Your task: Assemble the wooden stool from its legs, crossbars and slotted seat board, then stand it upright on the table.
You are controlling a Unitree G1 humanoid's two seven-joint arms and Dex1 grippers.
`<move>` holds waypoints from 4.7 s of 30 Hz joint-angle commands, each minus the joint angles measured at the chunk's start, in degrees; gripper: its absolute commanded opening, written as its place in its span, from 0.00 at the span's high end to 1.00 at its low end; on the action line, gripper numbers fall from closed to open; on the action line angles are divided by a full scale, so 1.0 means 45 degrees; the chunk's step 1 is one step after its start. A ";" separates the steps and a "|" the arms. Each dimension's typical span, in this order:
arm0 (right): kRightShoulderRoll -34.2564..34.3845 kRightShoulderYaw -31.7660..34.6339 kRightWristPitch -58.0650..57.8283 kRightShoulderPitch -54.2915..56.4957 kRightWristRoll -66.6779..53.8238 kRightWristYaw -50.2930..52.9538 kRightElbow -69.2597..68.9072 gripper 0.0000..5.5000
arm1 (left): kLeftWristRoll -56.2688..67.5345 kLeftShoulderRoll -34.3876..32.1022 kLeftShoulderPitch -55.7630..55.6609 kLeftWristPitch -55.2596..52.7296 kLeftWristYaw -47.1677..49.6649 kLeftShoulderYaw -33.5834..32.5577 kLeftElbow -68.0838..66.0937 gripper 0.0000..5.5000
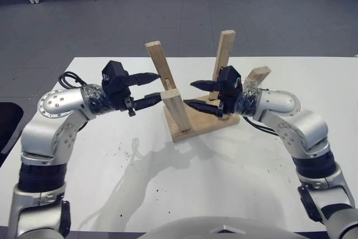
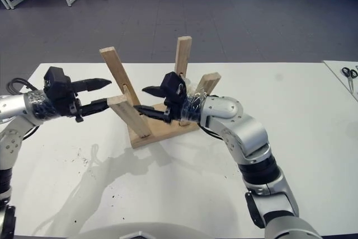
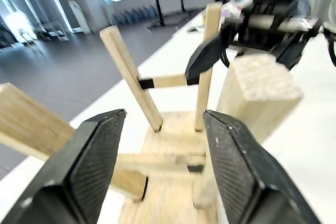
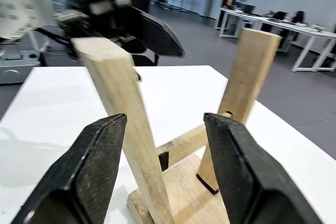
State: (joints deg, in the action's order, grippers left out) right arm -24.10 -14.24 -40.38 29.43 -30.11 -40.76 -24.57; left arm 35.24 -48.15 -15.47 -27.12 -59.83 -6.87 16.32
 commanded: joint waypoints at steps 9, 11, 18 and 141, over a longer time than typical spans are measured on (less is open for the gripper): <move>-0.0187 0.4543 -0.3187 0.3287 -0.3999 0.2635 -0.1599 0.51 | 0.1097 -0.1284 0.0621 -0.0949 -0.2209 -0.0585 -0.0235 0.50; -0.0769 0.5132 -0.3134 0.3709 -0.4028 0.2553 -0.0806 0.51 | 0.1773 -0.1064 0.0862 -0.1499 -0.1910 -0.0725 0.0453 0.50; -0.3031 0.5639 -0.2154 0.3644 -0.3077 0.0980 0.1351 0.51 | 0.1892 0.0624 0.0110 -0.1829 0.0143 -0.0070 0.0774 0.50; -0.3331 0.0780 0.4290 0.2347 0.4815 -1.1224 1.4086 0.49 | -0.5263 0.4618 -0.5176 0.4954 -0.7115 0.3266 -1.3518 0.73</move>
State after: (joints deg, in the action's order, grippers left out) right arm -38.30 -11.38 -19.22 38.37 -7.17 -90.25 39.44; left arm 10.63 -26.12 -40.09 -2.07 -89.81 7.45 -46.14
